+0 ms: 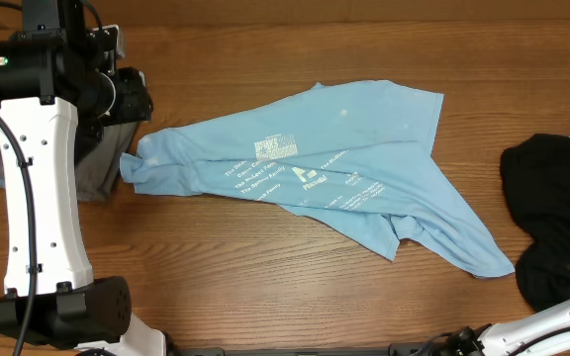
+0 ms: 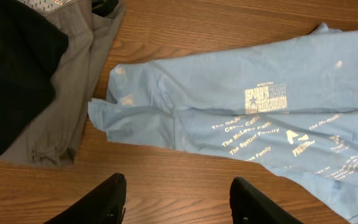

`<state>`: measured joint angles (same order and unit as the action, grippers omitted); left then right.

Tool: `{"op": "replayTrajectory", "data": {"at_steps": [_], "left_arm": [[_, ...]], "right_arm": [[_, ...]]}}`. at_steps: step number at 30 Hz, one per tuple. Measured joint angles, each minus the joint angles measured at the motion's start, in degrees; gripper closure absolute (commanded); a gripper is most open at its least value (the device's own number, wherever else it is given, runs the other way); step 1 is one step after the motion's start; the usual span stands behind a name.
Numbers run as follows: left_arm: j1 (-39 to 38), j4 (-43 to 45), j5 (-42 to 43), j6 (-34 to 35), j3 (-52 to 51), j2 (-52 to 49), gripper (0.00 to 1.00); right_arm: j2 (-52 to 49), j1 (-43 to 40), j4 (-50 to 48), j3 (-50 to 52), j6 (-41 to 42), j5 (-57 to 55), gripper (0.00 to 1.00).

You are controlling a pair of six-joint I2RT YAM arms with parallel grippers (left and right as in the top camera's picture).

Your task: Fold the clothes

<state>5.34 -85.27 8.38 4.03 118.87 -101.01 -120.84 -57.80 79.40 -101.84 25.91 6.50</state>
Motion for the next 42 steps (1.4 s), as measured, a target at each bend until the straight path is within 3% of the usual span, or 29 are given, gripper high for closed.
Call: {"op": "replayTrajectory", "data": {"at_steps": [2,5,7,11,15,21,31,34,38,39,42], "left_arm": [[0.0,0.0,0.0,0.0,0.0,0.0,0.42],[0.0,0.0,0.0,0.0,0.0,0.0,0.42],[0.0,0.0,0.4,0.0,0.0,0.0,0.42],[0.0,0.0,2.3,0.0,0.0,0.0,0.42],[0.0,-0.1,3.4,0.0,0.0,0.0,0.43],[0.0,-0.5,3.9,0.0,0.0,0.0,0.43],[0.0,-0.5,4.1,0.0,0.0,0.0,0.43],[0.0,-0.5,4.1,0.0,0.0,0.0,0.43],[0.0,-0.3,4.1,0.0,0.0,0.0,0.43],[0.0,-0.3,4.1,0.0,0.0,0.0,0.43],[0.0,-0.3,4.1,0.0,0.0,0.0,0.42]], "right_arm": [[0.0,2.3,1.1,-1.3,-4.4,6.7,0.85],[0.0,8.7,1.0,-1.0,-8.5,12.4,0.96],[0.0,13.8,-1.2,-0.2,-9.5,13.4,0.96],[0.0,24.2,-7.9,3.6,-7.6,9.4,0.96],[0.0,29.4,-13.9,8.7,-2.7,-0.8,0.96],[0.0,25.0,-19.8,12.9,2.0,-10.5,0.96],[0.0,4.9,-23.1,13.1,4.7,-15.9,0.96],[0.0,0.9,-23.7,13.1,3.1,-8.5,0.83],[0.0,0.0,-26.0,12.9,-6.0,12.1,0.65],[0.0,0.5,-25.8,12.9,-7.9,16.0,0.55],[0.0,3.6,-24.7,12.9,-12.1,23.2,0.47]]}}
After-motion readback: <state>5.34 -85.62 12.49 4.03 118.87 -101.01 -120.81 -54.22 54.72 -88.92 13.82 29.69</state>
